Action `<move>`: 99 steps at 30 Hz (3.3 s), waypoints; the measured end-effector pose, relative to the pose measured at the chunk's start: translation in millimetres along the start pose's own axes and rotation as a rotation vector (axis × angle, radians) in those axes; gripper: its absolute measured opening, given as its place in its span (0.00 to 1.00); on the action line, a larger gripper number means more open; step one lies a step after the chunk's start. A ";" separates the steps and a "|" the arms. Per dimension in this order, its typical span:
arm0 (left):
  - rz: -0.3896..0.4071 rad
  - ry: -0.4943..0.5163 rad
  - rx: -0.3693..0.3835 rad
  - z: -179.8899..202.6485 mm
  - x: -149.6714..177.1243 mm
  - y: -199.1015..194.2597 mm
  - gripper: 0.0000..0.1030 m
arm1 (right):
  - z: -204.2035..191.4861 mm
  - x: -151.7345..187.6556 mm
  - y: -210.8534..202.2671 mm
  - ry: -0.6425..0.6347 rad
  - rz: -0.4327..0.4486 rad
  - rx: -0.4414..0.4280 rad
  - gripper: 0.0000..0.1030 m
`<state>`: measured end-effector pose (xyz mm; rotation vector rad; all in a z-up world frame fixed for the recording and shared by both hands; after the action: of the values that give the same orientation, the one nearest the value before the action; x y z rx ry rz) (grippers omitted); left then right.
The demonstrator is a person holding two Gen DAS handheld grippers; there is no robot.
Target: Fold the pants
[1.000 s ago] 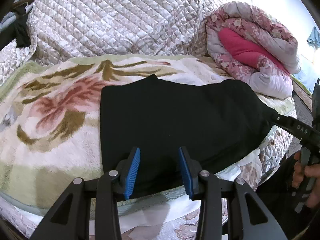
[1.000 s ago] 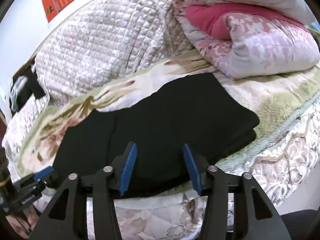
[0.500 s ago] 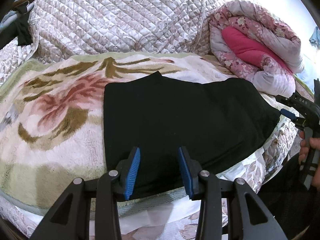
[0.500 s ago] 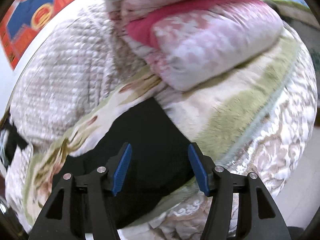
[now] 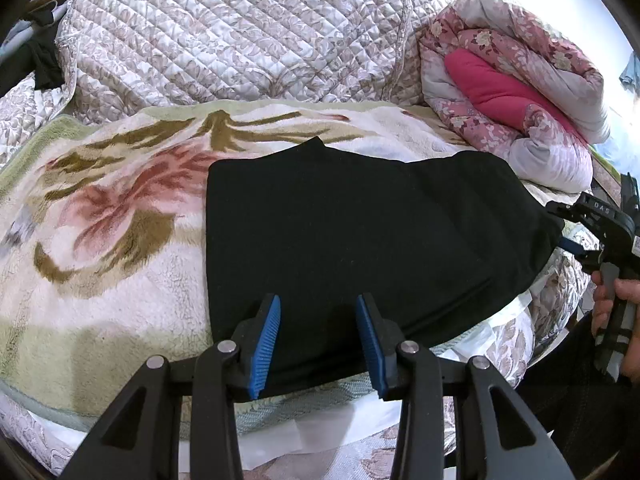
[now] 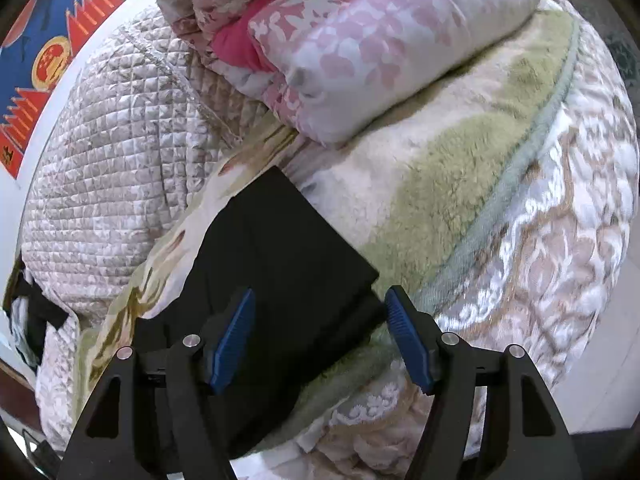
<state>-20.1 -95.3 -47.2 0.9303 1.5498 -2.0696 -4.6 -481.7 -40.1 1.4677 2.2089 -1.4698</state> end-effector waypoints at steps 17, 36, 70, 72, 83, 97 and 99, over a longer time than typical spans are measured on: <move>0.003 0.000 0.006 -1.6 0.2 -0.2 0.41 | -7.5 -3.8 7.6 0.032 0.008 -0.079 0.67; 0.015 -0.047 -0.030 -20.1 -4.6 -1.6 0.41 | -48.7 -14.9 37.7 -0.136 -0.048 -0.078 0.20; 0.072 -0.275 -0.124 -100.5 -12.9 -36.1 0.41 | -274.2 161.0 37.3 -0.837 -0.195 -0.300 0.17; 0.080 -0.278 -0.126 -102.0 -13.7 -38.7 0.41 | -284.7 164.1 31.4 -0.848 -0.191 -0.321 0.17; 0.098 -0.344 -0.159 -126.3 -11.6 -47.0 0.41 | -287.0 199.8 39.6 -0.934 -0.193 -0.301 0.32; 0.128 -0.333 -0.131 -123.2 -14.7 -50.3 0.41 | -279.5 175.5 -14.8 -0.818 -0.125 -0.511 0.54; 0.136 -0.327 -0.104 -118.4 -16.5 -49.8 0.41 | -262.5 167.8 -2.6 -0.793 -0.128 -0.444 0.29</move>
<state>-8.8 31.0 -21.2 0.6047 1.3673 -1.9128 7.0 -174.0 7.6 0.4838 1.9342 -1.1796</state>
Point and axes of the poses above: each gripper's, at about its wrist camera, not at the fingertips, and y roughly the way its jaws point, z to its right, x to its underside, the point moved 8 cm from there along y, roughly the way its jaws point, and after that the axes turned 3 degrees about x, right-handed, at the moved point
